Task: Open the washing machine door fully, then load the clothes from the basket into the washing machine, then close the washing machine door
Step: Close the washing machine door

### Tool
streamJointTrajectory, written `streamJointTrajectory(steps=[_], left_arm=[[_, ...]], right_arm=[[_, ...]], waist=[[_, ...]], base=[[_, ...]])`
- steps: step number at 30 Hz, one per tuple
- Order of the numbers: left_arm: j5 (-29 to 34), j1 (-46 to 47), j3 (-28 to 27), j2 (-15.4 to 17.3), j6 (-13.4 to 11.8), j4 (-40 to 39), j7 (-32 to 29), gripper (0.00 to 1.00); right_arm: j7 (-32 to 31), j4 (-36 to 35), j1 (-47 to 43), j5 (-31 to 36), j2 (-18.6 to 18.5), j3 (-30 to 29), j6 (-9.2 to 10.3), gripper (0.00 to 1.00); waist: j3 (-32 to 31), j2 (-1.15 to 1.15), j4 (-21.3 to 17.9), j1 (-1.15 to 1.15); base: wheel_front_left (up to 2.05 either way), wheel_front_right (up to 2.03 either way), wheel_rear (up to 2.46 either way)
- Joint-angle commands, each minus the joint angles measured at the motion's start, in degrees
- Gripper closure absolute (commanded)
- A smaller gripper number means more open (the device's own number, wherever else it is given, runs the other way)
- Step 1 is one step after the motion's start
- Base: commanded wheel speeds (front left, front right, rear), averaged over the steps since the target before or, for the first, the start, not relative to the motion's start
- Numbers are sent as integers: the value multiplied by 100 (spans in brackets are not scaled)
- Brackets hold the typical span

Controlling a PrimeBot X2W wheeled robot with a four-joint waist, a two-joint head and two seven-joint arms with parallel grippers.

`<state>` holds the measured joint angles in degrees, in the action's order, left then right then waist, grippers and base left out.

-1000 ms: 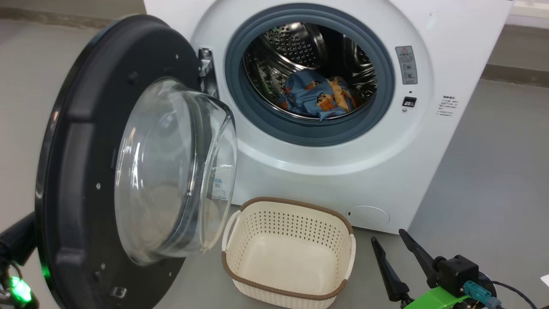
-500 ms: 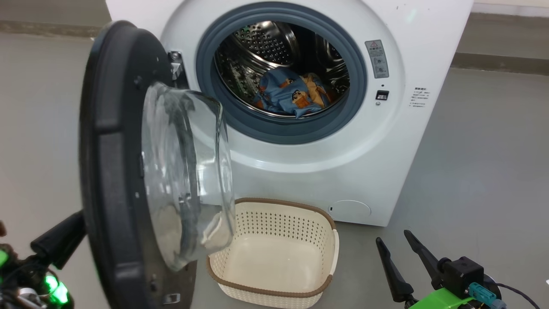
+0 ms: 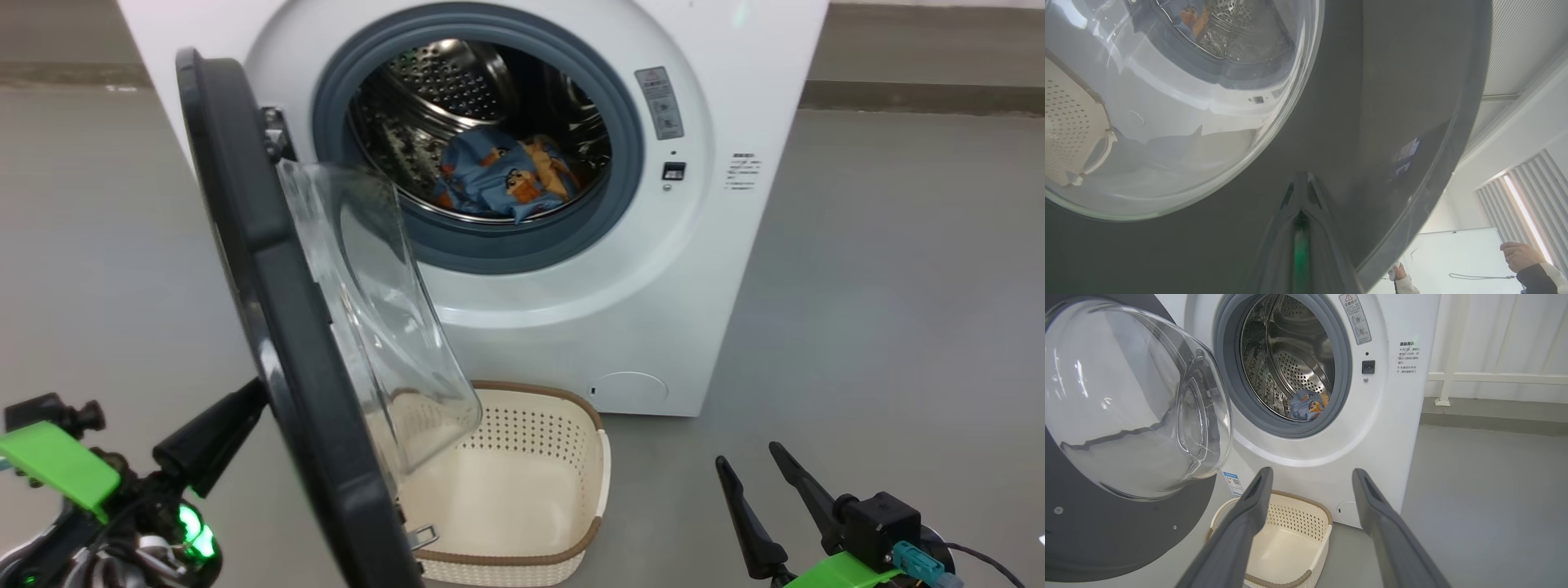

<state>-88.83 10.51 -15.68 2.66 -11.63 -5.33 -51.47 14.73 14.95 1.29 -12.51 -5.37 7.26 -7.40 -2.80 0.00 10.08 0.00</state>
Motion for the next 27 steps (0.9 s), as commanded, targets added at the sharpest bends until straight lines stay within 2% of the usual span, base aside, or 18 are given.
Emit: streamJointTrajectory(steps=[1,7,15,27], left_arm=[[-144,186,-19,29,77,-113,21,100],[-549,347,485,23,396,201,766,100],[-526,647,1004,22,876,751,1546,100],[-622,1111,1464,22,1279,1663,2123,100]], right_arm=[[27,-134,128,77,-25,154,-9,0],[27,-128,80,67,-123,134,-9,0],[27,-142,42,52,-214,156,-9,0],[27,-105,85,15,-255,272,-9,0]], waist=[[-2,0,-132,0],[-24,0,-439,0],[-63,0,-711,0],[-123,0,-1041,0]], base=[[0,0,0],[0,0,0],[0,0,0],[0,0,0]])
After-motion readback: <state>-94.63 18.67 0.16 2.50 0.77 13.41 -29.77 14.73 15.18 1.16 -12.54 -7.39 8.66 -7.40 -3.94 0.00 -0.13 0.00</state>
